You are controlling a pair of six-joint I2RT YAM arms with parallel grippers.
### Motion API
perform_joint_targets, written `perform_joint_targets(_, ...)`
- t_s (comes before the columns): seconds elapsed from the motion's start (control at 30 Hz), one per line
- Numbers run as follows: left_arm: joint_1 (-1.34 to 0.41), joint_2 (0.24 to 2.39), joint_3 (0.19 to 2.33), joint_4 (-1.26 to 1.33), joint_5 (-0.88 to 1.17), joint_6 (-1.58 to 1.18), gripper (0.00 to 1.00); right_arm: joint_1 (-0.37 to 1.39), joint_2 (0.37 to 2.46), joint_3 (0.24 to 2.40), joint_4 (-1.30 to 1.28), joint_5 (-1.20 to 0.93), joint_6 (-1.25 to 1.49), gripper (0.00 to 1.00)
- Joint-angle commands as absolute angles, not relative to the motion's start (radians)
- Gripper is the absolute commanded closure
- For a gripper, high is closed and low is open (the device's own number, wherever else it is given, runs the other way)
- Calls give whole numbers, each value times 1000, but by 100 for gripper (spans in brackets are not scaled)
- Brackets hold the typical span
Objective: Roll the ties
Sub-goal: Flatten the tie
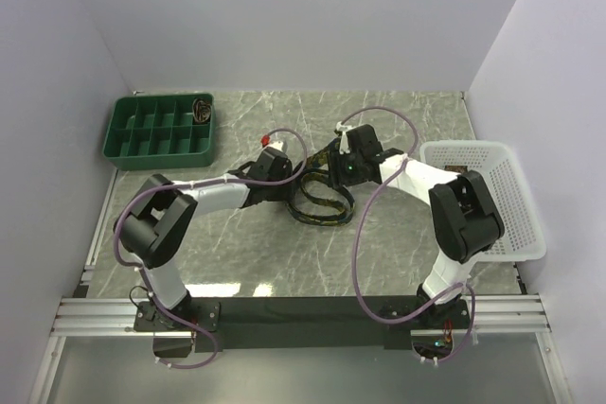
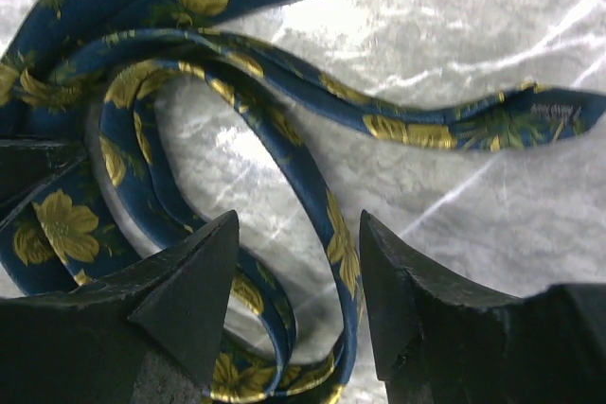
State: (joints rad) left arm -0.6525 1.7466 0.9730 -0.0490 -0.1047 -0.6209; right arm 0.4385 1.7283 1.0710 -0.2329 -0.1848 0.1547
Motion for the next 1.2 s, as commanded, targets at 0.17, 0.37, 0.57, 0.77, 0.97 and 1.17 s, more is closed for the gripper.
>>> perform_joint_targets(0.17,-658,1807,1054,-34,-185,-584,84,437,1784,1134,-210,-186,140,48)
perform_joint_targets(0.37,-637,1850,1117,-9,-196,-566,99,436,1740,1069,-209,-147,153,85)
perform_joint_targets(0.57,-594,1908,1204,25,-178,-552,99,436,1525,883,-224,-63,279,99)
perform_joint_targets(0.77,-551,2031,1420,12,-169,-485,99,446,1232,608,-239,-90,497,100)
perform_joint_targets(0.97,-525,2192,1655,21,-118,-430,99,590,1049,520,-273,-190,604,90)
perform_joint_targets(1.17,-506,2281,1753,77,-32,-419,78,684,1060,586,-317,-252,592,46)
